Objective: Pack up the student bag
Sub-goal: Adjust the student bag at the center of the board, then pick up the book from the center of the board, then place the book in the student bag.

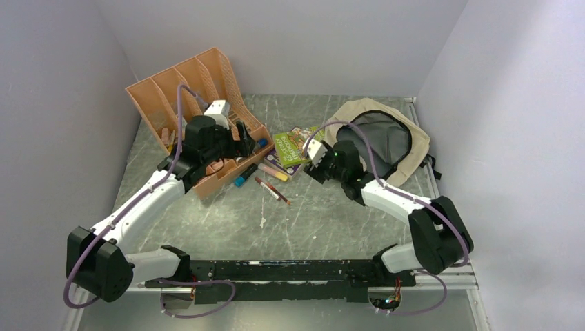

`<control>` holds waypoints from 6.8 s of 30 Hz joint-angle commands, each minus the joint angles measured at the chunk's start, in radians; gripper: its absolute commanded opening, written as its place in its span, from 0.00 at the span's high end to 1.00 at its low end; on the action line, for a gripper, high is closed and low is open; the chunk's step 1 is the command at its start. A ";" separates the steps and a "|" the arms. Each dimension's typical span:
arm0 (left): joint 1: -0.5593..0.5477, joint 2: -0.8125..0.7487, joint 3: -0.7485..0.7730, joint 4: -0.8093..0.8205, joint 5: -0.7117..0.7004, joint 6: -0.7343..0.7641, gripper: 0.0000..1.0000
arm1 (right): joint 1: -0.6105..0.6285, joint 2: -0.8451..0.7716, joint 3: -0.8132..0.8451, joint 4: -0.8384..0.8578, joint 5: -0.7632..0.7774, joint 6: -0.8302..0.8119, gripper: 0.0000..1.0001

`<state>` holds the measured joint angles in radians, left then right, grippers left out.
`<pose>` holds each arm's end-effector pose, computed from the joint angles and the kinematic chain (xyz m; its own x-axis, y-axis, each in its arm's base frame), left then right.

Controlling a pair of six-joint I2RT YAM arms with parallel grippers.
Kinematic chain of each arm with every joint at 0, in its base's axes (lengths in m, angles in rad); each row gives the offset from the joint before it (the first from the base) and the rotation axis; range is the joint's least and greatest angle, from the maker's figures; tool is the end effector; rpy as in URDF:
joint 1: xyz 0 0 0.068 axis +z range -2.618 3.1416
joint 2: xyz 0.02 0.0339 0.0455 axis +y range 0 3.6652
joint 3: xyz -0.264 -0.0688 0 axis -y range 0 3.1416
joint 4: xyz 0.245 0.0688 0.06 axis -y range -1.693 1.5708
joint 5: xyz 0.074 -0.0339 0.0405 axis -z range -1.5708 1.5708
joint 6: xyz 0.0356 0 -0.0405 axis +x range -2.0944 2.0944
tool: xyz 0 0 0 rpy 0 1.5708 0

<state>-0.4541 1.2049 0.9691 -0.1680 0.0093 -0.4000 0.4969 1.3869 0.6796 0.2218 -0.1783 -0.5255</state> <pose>0.2502 -0.1225 0.3181 -0.4990 -0.1897 -0.8456 0.2736 0.8913 -0.3615 0.2549 0.1454 0.2086 -0.0504 -0.5889 -0.8066 -0.7309 0.5721 -0.3721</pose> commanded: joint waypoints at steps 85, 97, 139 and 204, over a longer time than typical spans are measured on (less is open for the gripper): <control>-0.101 0.013 -0.163 0.412 0.155 -1.085 0.03 | 0.297 -0.067 -0.255 0.900 0.286 -0.330 1.00; -0.104 0.005 -0.214 0.469 0.187 -1.083 0.02 | 0.329 -0.022 -0.334 1.032 0.281 -0.687 1.00; -0.078 0.022 -0.243 0.477 0.388 -0.932 0.69 | 0.376 -0.101 -0.347 0.896 0.206 -1.005 1.00; 0.128 -0.051 -0.215 0.328 0.543 -0.514 0.95 | -0.223 0.114 0.484 -0.600 0.705 0.244 0.38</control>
<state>-0.3141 1.2083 0.7368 0.0872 0.4870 -0.9199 0.3351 1.4338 1.1080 -0.3237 0.5243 -0.2508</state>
